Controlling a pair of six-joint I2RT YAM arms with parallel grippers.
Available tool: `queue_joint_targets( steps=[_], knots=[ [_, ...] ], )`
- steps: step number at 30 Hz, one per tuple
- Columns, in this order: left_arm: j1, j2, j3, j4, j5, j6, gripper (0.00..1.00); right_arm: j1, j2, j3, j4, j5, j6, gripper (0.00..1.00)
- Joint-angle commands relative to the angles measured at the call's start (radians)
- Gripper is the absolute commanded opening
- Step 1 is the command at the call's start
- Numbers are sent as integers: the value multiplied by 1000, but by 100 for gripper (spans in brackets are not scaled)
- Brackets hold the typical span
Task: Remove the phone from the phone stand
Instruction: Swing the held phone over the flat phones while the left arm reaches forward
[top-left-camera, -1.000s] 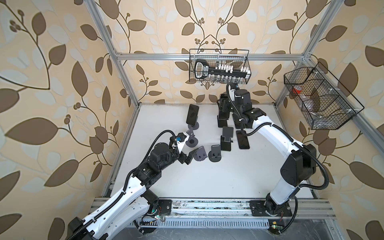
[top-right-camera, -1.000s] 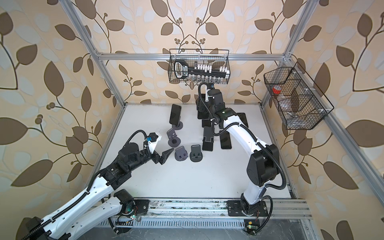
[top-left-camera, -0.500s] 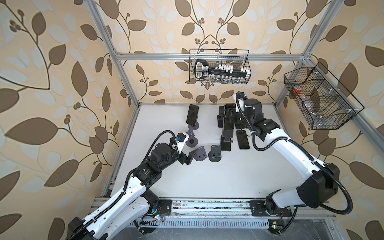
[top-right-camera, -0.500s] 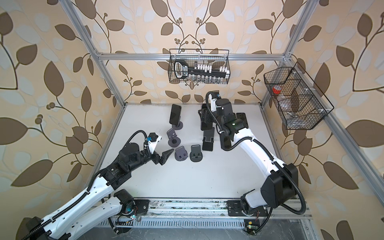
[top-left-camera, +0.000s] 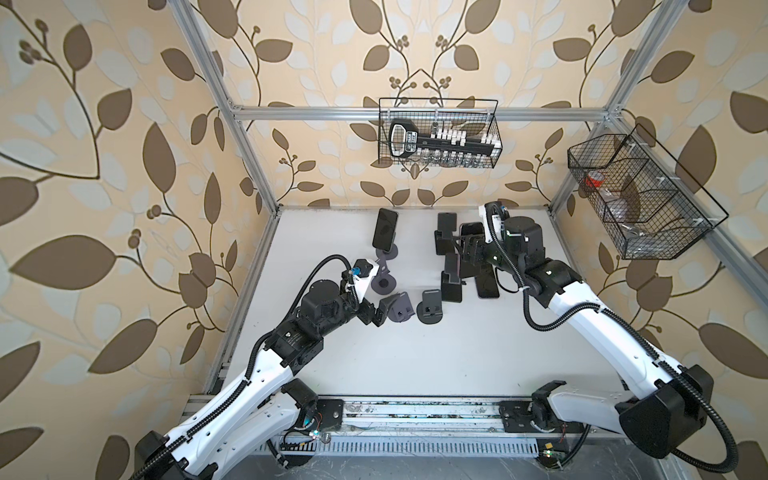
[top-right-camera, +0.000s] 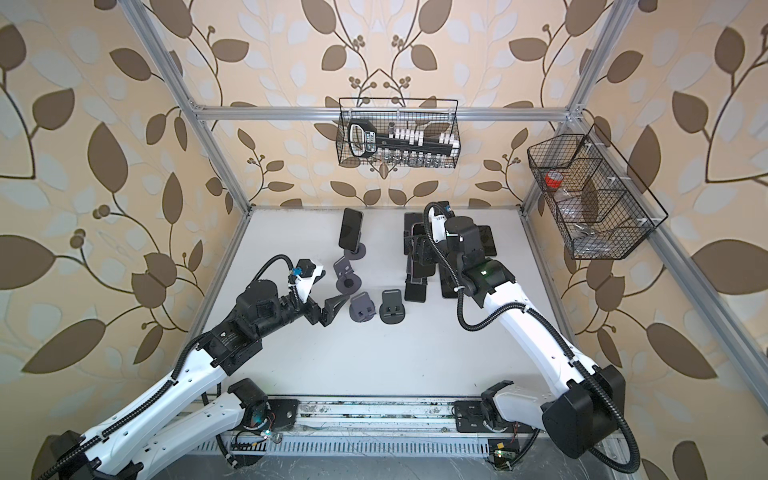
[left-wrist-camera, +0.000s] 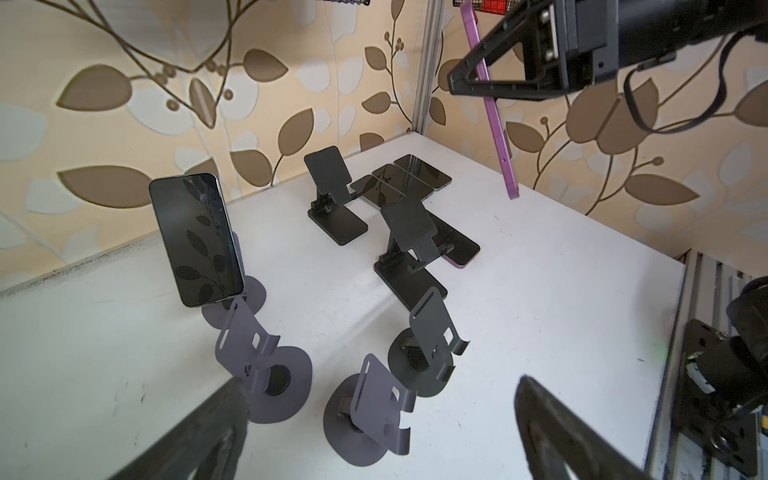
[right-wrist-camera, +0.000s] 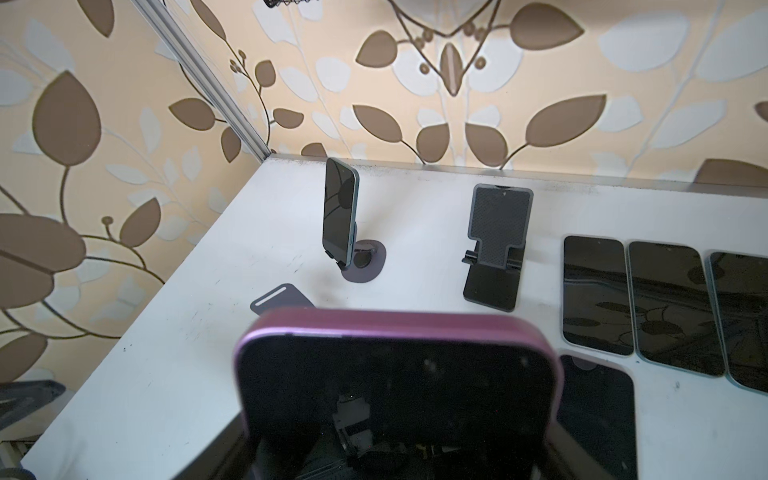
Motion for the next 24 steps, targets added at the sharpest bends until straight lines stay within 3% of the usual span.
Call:
queue_joint_targets(
  steps=[1, 10, 24],
  knots=[
    [10, 18, 59, -6, 50, -27, 97, 4, -54, -31, 23, -6, -31, 48],
    [-44, 76, 99, -7, 51, -13, 96, -5, -144, -107, -12, 19, -142, 45],
    [-109, 244, 193, 64, 78, -3, 96, -55, -201, -131, -147, 1, -133, 44]
  ],
)
